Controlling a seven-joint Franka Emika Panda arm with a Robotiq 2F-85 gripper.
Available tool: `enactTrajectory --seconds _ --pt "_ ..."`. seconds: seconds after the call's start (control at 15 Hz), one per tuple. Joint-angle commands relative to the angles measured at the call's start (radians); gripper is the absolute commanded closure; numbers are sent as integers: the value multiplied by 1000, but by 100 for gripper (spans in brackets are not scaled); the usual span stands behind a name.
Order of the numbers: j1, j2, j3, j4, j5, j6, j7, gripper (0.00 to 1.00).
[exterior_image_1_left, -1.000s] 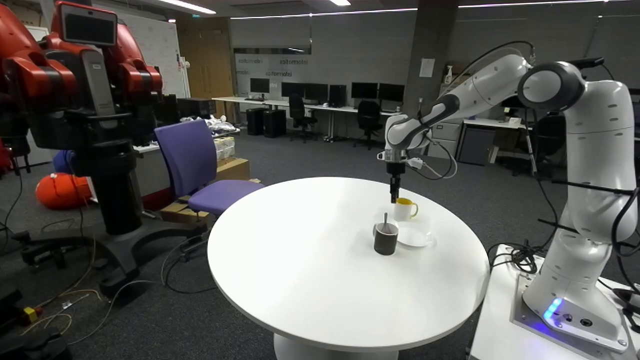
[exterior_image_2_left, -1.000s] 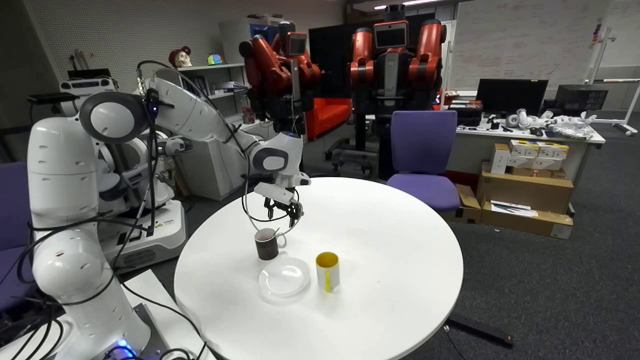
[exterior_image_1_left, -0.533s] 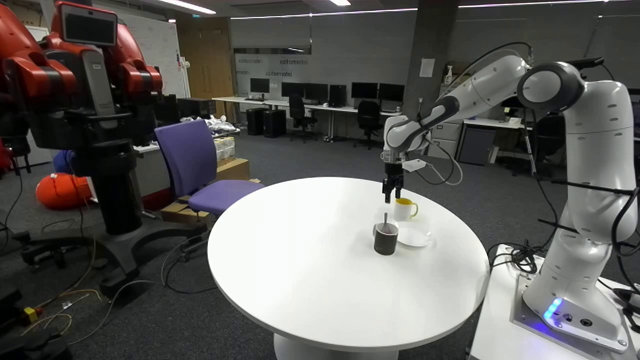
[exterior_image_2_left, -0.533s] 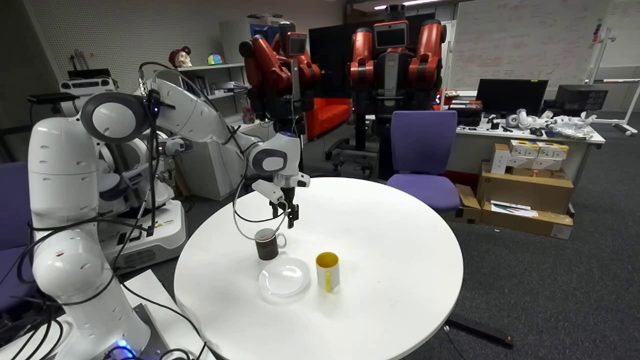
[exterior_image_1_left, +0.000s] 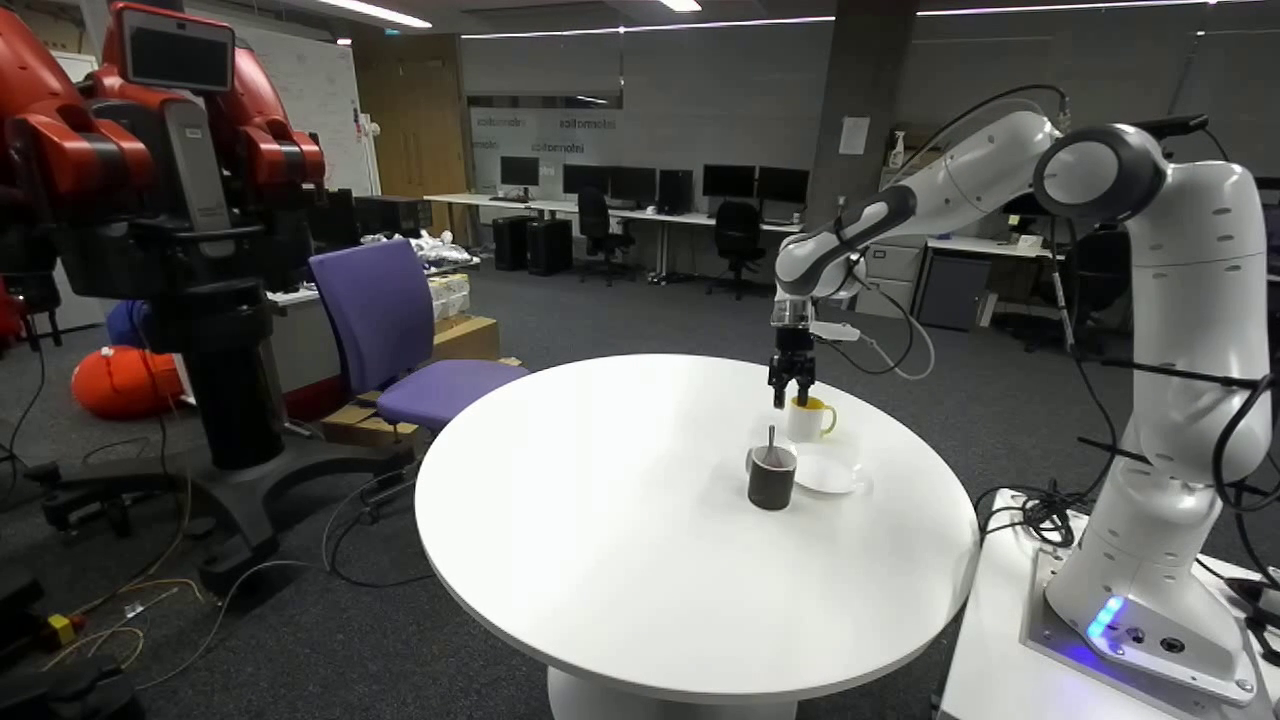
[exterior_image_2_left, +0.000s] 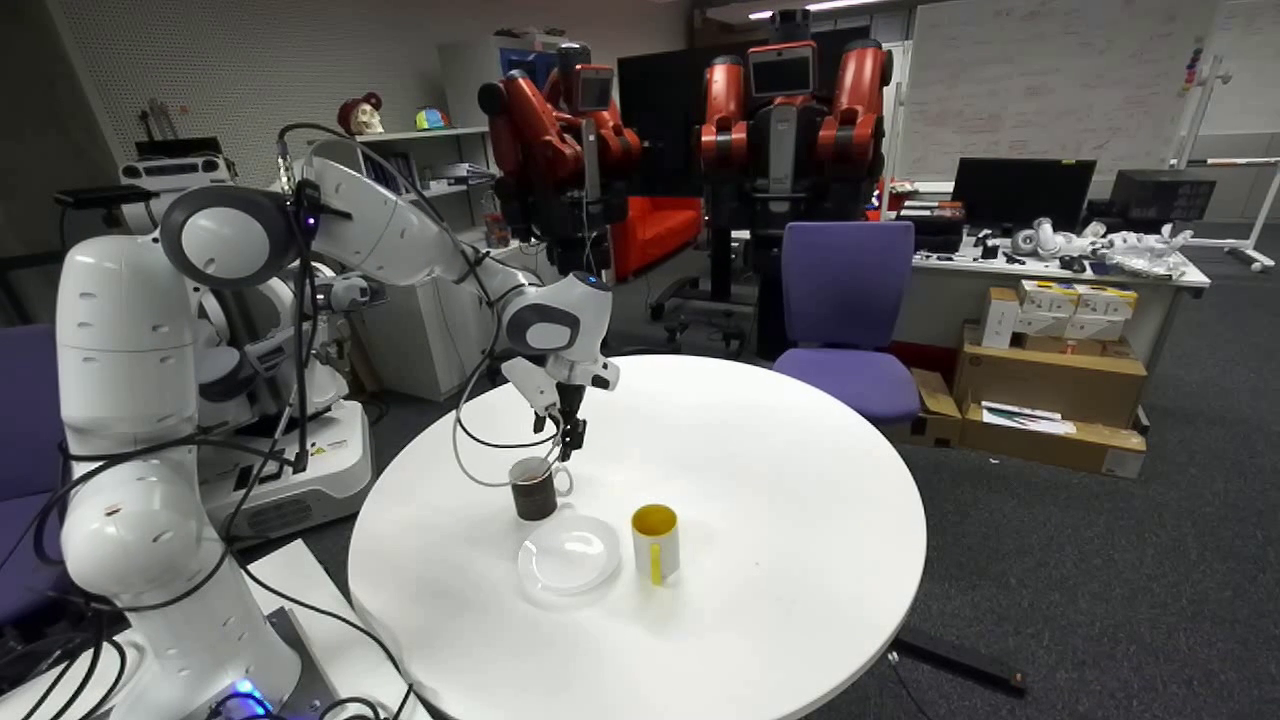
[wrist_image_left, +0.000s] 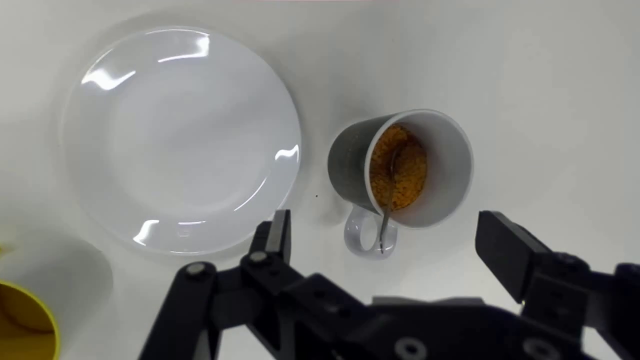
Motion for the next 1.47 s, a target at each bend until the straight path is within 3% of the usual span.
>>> enactTrajectory --seconds 0.0,0.07,1.4 --pt "-45 2 32 10 71 -25 -87 0" --pt "-27 2 22 1 33 -2 -39 0" --pt "-42 29 40 23 64 27 -112 0"
